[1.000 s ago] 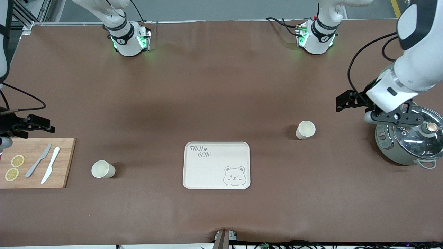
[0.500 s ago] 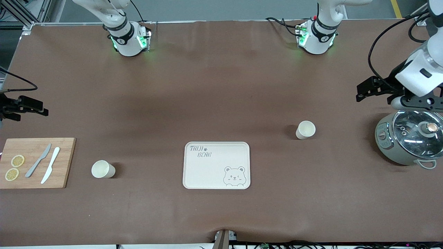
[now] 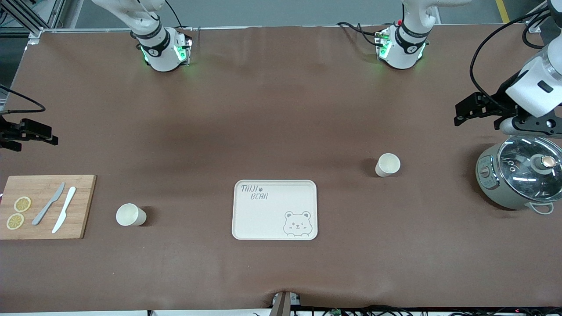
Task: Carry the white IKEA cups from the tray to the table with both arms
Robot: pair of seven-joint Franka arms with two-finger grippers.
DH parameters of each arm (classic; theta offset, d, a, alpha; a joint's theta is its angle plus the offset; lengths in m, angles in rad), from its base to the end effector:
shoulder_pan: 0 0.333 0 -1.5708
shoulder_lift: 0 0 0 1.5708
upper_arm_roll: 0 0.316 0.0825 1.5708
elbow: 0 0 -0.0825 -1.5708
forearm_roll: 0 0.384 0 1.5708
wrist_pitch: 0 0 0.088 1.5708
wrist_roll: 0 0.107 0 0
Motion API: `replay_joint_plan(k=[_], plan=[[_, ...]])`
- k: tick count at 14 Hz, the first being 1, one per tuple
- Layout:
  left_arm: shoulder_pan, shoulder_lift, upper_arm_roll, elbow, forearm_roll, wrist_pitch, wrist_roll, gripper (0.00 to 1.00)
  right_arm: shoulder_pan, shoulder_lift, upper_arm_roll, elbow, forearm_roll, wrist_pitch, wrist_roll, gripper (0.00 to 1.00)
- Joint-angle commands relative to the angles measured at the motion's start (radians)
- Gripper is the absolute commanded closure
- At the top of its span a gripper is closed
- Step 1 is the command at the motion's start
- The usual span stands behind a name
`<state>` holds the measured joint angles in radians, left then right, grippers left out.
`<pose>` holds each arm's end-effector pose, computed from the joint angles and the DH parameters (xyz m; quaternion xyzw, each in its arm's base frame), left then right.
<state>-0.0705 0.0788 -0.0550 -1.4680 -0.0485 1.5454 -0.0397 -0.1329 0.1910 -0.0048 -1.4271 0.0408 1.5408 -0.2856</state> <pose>0.5718 -0.0761 0.6263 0.9987 -0.0434 -0.0028 0.0263 0.6028 -0.0787 0.5785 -0.9963 -0.0737 0.0336 0.0276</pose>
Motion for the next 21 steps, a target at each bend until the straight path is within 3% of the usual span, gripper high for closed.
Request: replay_joint_plan(k=[1, 4, 21], plan=[[0.011, 0.004, -0.012, 0.006, 0.026, -0.005, 0.007, 0.00, -0.001, -0.022, 0.006, -0.003, -0.016, -0.014, 0.017, 0.00], [-0.005, 0.018, -0.016, 0.006, 0.072, -0.005, 0.012, 0.00, 0.001, -0.041, 0.006, -0.012, -0.016, -0.010, 0.049, 0.00], [-0.008, 0.025, -0.019, 0.001, 0.075, 0.048, 0.012, 0.00, 0.021, -0.105, 0.006, -0.085, -0.016, 0.042, 0.100, 0.00]])
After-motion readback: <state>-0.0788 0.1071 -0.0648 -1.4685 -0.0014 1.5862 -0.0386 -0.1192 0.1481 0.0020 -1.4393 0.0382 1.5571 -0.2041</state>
